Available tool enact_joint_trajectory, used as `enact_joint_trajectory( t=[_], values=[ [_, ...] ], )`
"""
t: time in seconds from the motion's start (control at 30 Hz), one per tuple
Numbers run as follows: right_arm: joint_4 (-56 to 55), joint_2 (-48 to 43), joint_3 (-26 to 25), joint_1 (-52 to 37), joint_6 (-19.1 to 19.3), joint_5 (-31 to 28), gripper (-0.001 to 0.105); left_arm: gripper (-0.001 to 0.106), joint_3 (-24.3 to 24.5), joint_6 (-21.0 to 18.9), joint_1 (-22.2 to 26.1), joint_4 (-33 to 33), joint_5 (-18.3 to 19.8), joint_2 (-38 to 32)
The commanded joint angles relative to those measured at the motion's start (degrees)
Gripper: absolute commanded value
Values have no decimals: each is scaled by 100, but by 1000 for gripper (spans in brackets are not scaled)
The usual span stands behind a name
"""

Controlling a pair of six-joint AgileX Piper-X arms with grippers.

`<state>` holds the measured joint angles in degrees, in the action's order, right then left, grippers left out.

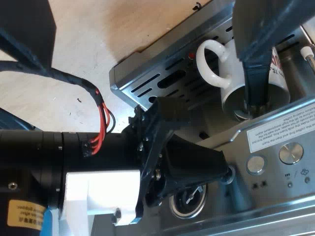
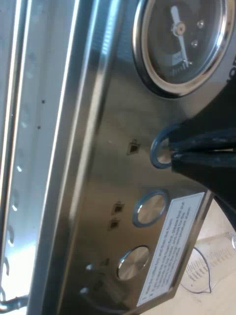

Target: Place mug into machine

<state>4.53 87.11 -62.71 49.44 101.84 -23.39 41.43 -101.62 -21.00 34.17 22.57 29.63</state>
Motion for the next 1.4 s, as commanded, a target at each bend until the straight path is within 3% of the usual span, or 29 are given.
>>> enact_joint_trajectory(
  t=[0.03, 0.5, 0.67, 0.8, 1.0, 1.2, 1.27, 1.37, 1.4],
  values=[
    [104, 64, -114, -146, 22, -120, 0, 74, 14, -6, 6, -72, 34, -2],
    [37, 89, -116, -145, -9, -335, 0, 74, 14, 22, 6, -72, 34, -2],
    [-374, -18, -116, -30, -9, -335, 0, 74, 14, 249, 24, -60, -608, -2],
    [-991, -267, -116, 201, -9, -335, 0, 74, 14, 250, 35, 103, -362, -2],
    [-1941, -775, -116, 294, -577, -335, 0, 74, 33, 211, 35, 190, -276, -202],
    [-2750, -1335, -116, 294, -604, -321, 1, 74, 42, -51, 35, 190, -262, -671],
    [-2899, -1512, -116, 294, -604, -82, 10, 74, 42, -171, 35, 203, -262, -783],
    [-3204, -1757, -116, 294, -604, 534, 43, 74, 42, -377, 35, 214, -220, -881],
    [-3363, -1843, -116, 294, -647, 578, 62, 74, 42, -404, 35, 216, -220, -884]
  ],
)
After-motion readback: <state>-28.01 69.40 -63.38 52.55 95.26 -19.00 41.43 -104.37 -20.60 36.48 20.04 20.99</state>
